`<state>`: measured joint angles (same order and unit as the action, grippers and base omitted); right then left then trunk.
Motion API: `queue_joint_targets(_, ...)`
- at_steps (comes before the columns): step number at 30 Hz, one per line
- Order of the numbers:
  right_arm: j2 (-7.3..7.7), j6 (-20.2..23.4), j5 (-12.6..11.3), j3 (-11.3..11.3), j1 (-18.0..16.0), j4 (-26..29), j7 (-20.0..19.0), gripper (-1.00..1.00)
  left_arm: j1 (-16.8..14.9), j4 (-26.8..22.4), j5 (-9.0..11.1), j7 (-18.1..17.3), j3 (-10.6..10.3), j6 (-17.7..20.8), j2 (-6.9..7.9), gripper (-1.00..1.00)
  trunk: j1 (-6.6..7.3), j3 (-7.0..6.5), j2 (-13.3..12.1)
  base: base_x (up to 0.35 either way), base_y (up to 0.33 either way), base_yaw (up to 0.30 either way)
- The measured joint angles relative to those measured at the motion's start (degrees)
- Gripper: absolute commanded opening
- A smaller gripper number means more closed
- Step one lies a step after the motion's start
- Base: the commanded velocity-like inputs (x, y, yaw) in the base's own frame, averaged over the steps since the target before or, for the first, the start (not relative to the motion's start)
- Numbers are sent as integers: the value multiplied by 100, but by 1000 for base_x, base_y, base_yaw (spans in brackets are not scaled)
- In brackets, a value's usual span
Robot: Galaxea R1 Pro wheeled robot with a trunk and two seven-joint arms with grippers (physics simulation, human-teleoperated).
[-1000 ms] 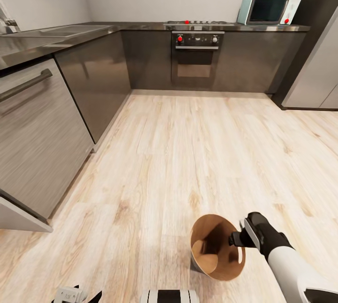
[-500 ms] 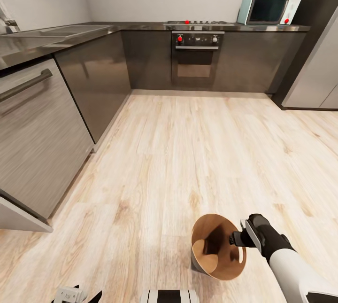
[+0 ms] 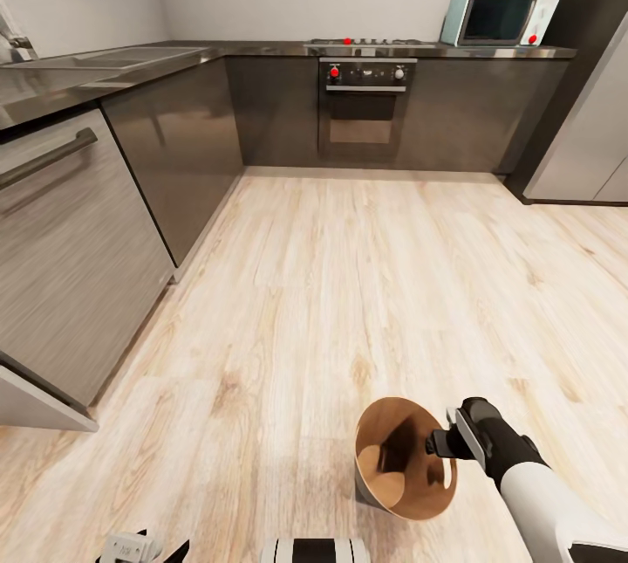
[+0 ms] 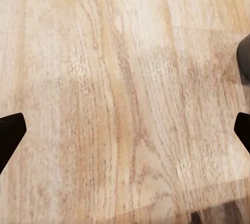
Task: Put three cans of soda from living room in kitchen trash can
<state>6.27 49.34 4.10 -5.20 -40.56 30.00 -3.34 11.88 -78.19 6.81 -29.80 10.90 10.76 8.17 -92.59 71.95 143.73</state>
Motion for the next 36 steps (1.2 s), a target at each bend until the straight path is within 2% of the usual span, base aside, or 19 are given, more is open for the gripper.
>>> queue_joint_targets(4,-3,-9,-79,-10,20,3,-16,-100,-1,-2,4,0,0,0,0,100,0,0,0,0,0,0)
queue_joint_targets(6,1,61,67,3,26,196,3,-100,1,-3,5,0,1,2,0,100,1,0,0,0,0,0)
queue_joint_targets(8,3,-9,102,1,29,204,12,-100,3,-3,5,0,1,1,0,100,1,0,0,0,0,0)
queue_joint_targets(23,6,-10,116,1,34,202,19,-100,1,-3,5,-5,1,3,0,100,1,0,0,0,0,0)
queue_joint_targets(30,-1,-12,75,0,43,-196,10,-100,-1,-3,-10,0,0,12,0,100,17,-153,-10,0,0,0)
queue_joint_targets(32,0,-94,125,-11,38,-189,10,-100,-1,-3,-13,4,0,13,0,100,22,-198,-12,0,0,0)
queue_joint_targets(36,-2,-303,49,-10,53,-213,9,-100,-2,3,-19,11,0,14,0,100,32,-286,-18,0,0,0)
